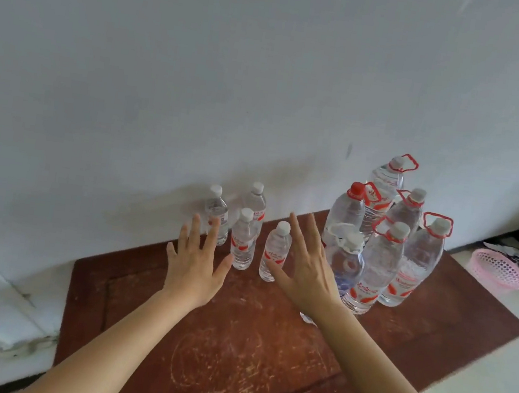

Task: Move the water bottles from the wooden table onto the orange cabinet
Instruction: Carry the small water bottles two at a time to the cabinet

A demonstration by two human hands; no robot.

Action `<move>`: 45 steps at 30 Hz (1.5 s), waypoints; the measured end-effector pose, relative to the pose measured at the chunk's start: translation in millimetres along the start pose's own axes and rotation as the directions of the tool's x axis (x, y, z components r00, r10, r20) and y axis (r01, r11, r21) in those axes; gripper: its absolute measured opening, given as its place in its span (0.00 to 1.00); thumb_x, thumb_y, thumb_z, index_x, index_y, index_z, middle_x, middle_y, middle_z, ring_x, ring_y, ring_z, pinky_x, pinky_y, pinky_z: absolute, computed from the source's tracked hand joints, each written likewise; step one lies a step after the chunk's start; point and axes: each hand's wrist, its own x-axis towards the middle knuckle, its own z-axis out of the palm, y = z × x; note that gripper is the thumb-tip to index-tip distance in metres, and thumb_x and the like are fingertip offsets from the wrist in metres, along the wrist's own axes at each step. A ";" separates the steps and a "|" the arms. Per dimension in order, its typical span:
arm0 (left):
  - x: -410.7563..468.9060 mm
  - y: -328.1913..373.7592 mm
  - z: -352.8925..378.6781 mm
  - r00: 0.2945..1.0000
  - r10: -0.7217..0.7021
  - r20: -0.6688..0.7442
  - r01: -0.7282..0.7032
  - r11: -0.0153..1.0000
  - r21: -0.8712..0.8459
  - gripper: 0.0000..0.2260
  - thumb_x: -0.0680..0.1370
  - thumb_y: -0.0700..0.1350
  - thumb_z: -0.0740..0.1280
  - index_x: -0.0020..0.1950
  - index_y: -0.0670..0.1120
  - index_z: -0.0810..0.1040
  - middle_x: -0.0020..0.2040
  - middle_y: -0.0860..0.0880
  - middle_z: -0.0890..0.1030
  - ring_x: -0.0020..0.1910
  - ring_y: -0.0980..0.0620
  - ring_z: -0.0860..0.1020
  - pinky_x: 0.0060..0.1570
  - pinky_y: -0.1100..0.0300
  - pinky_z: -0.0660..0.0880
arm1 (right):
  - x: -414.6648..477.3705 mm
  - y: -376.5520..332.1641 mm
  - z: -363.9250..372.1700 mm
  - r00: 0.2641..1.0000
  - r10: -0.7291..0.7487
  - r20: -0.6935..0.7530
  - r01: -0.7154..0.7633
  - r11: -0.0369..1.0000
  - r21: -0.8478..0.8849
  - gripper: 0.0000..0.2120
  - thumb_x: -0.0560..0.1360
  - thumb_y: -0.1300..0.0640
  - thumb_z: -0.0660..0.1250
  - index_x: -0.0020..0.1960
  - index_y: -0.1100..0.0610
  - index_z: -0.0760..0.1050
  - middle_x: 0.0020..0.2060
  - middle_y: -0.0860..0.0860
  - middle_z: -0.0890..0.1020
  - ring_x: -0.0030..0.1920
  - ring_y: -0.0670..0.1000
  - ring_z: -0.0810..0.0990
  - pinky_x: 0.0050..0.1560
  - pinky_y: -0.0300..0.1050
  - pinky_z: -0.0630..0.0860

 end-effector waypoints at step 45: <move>-57.5 -89.3 125.5 0.882 -0.297 0.366 0.294 0.954 0.067 0.41 0.82 0.58 0.60 0.79 0.53 0.29 0.64 0.39 0.73 0.58 0.43 0.76 0.57 0.52 0.74 | -69.2 48.6 149.1 0.840 0.442 0.314 -0.489 0.868 0.088 0.39 0.81 0.38 0.61 0.79 0.32 0.35 0.57 0.52 0.69 0.51 0.53 0.76 0.52 0.49 0.74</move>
